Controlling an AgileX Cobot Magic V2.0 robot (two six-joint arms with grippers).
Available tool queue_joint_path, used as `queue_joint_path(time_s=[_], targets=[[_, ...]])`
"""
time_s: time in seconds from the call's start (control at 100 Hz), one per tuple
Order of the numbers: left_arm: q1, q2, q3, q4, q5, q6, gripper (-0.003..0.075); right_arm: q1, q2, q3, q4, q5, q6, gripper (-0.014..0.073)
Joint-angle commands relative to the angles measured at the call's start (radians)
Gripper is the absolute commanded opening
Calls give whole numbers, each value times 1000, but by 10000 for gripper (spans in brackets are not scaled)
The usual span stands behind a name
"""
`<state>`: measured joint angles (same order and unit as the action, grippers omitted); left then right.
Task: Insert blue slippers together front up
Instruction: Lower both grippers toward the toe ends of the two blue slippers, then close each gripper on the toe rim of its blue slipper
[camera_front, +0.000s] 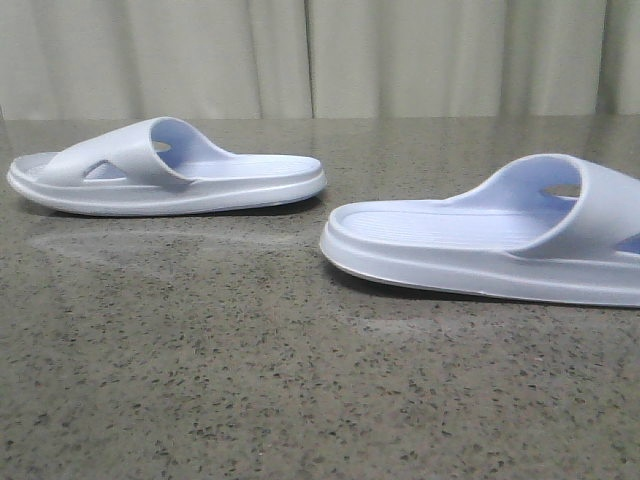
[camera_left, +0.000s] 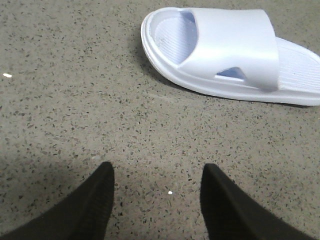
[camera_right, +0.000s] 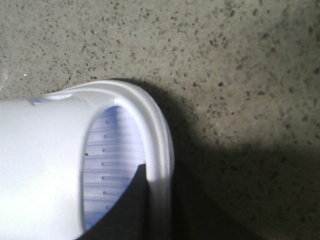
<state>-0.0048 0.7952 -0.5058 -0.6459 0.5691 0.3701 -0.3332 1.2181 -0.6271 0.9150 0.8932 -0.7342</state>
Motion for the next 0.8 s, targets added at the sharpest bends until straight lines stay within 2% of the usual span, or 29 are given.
queue_joint_path(time_s=[0.0,0.2,0.42,0.52,0.64,0.79], targets=[[1,8,-35,-44,-42,1,346,-5,-9,-23,31,11,-25,-104],[1,72,-70,-60,-82,1,346,-5,-9,-25,52,7,-28,-104],[1,237,-228,-70,-89,3,346,-5,-9,-25,77,11,-42,-104],[1,335,-312,-117,-51,58,346,-5,-9,-25,97,21,-66,-104],[27,482,-424,-211,57,156,343,-5,-9,-25,103,21,-71,-104],[77,621,-523,-236,147,183,341,-5,-9,-25,104,21,-76,-104]])
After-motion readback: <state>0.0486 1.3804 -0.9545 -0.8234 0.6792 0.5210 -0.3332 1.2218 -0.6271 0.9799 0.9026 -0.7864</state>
